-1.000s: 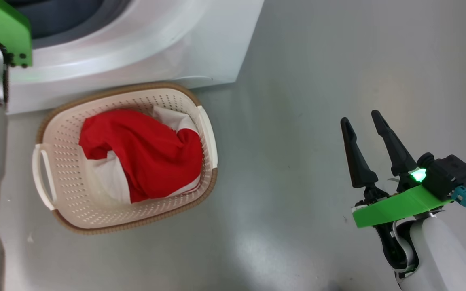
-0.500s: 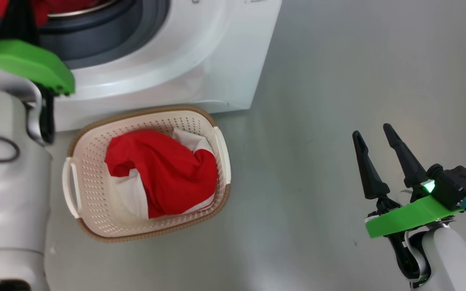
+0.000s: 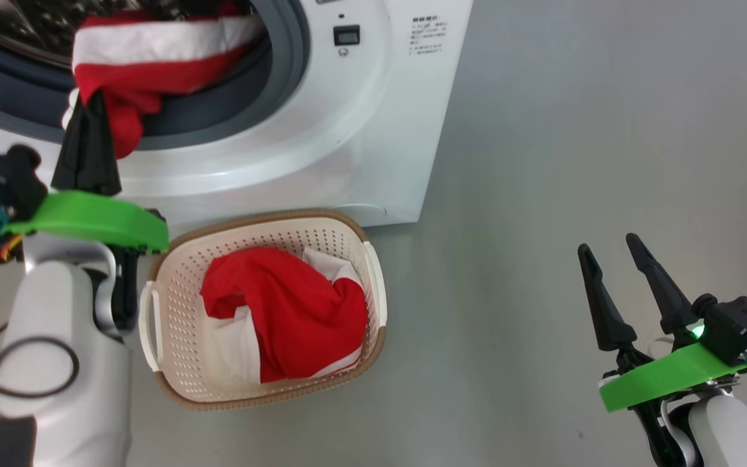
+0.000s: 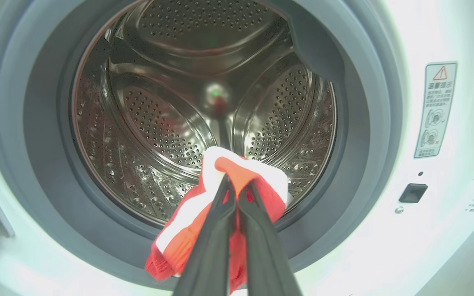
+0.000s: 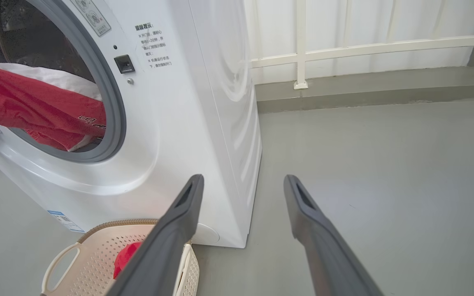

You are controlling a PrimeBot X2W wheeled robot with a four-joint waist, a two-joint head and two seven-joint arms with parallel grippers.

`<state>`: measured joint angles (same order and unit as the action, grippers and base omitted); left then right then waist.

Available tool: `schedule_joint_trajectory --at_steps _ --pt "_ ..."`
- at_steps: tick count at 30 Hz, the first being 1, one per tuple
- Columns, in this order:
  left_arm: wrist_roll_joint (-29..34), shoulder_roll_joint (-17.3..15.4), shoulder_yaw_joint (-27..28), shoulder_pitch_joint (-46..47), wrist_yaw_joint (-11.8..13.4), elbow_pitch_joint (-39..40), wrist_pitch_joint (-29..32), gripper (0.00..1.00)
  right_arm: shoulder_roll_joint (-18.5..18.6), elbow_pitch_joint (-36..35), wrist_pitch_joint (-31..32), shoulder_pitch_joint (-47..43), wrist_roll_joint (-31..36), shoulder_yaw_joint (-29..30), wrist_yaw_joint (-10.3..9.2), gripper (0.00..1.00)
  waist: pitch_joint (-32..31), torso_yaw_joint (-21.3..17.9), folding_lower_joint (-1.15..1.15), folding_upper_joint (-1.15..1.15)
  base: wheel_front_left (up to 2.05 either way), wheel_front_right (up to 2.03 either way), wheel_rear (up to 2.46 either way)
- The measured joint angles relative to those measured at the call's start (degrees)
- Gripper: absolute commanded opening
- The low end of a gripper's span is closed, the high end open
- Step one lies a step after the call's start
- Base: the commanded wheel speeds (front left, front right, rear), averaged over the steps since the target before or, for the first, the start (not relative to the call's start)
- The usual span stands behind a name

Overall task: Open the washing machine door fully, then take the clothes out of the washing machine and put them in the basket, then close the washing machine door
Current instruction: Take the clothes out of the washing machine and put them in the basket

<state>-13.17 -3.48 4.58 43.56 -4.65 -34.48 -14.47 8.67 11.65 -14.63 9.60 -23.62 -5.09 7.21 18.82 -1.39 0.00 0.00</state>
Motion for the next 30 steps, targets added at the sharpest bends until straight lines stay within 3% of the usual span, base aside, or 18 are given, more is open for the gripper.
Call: schedule_joint_trajectory --at_steps 16,23,30 --pt "1.1 1.7 2.4 -10.8 -0.9 20.3 -0.1 0.0 0.4 -0.3 0.0 -2.6 0.0 1.4 0.0 1.0 -3.9 0.9 0.0 0.0 0.0 0.0 0.0" --pt "1.1 1.7 0.9 -13.2 -0.8 23.1 -0.1 0.0 0.3 -0.4 0.0 -2.6 0.0 1.6 0.0 1.0 -3.4 0.9 0.0 0.0 0.0 0.0 0.0" --pt "0.9 1.8 -1.2 -16.9 -0.3 20.4 -0.2 0.0 0.0 -0.9 0.0 -2.5 0.0 1.6 0.0 1.0 -1.6 0.5 0.0 0.0 0.0 0.0 0.0"
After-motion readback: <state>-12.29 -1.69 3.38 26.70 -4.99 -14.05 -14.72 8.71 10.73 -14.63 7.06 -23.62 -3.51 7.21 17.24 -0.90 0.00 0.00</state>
